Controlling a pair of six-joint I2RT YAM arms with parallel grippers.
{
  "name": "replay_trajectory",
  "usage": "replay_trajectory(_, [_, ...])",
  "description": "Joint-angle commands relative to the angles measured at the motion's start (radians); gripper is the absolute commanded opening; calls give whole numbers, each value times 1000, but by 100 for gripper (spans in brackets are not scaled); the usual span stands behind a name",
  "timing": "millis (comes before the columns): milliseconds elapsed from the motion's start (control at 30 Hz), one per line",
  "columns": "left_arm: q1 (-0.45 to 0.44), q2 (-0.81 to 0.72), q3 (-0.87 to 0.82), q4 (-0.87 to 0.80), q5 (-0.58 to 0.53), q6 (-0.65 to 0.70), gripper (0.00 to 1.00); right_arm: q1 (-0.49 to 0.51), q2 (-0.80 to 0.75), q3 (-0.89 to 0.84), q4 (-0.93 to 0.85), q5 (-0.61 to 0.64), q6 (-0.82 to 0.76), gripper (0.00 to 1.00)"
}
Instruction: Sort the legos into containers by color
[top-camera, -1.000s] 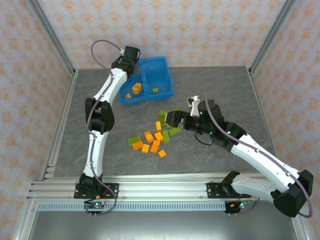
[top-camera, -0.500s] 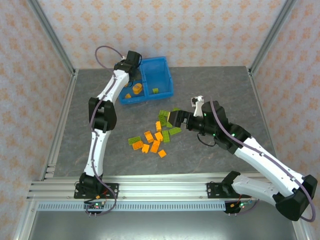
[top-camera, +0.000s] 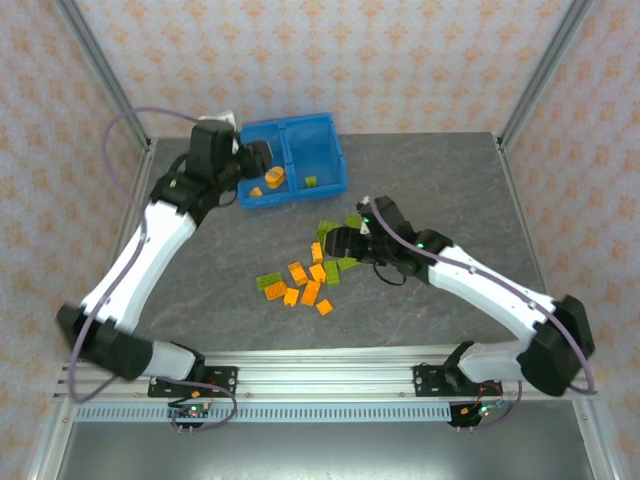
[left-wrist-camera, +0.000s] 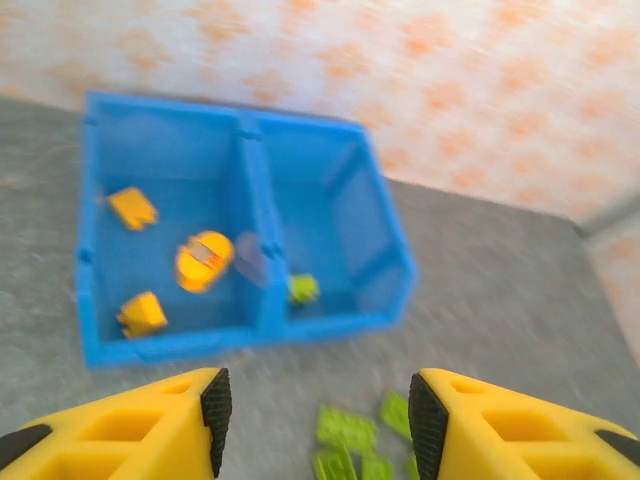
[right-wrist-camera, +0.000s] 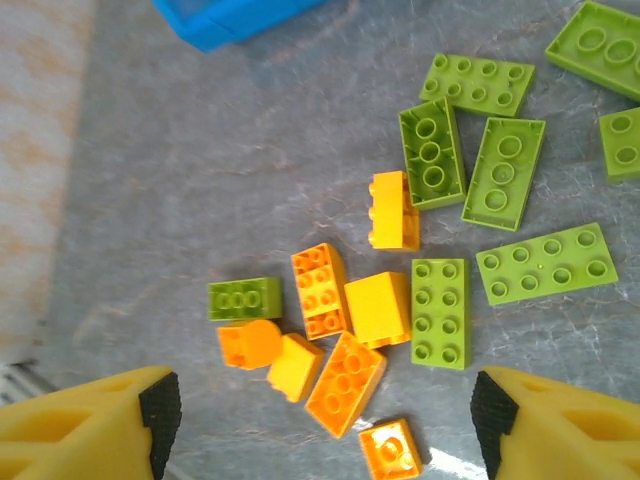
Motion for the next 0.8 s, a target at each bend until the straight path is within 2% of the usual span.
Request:
replay_trajectory(0, [-18, -129, -129, -80, 115, 142, 60, 40, 121, 100, -60, 89, -44, 71])
replay_trajectory(67, [-20, -206, -169, -164, 245, 240, 69, 50, 214, 153, -74, 105, -42, 68])
replay_trajectory(200, [-26, -315, -254, -347, 537, 493, 95, 51, 378, 233, -75, 102, -19, 64])
replay_trajectory(233, [-30, -336, -285, -373, 571, 544, 99, 51, 414, 244, -68, 104, -10, 64])
replay_trajectory(400, [-52, -443, -427, -299, 573, 670, 100, 50, 523, 282, -56, 105, 25, 61])
replay_trajectory(567, [-52, -543, -532, -185, 607, 725, 100, 51, 582, 293, -42, 112, 46, 57])
replay_trajectory(633, [-51, -554, -551, -188, 612, 760, 100, 51, 604, 307, -42, 116, 44, 50])
replay_trajectory(767, [-51, -541, -545, -224, 593, 788, 100, 52, 648, 344, -42, 111, 44, 47])
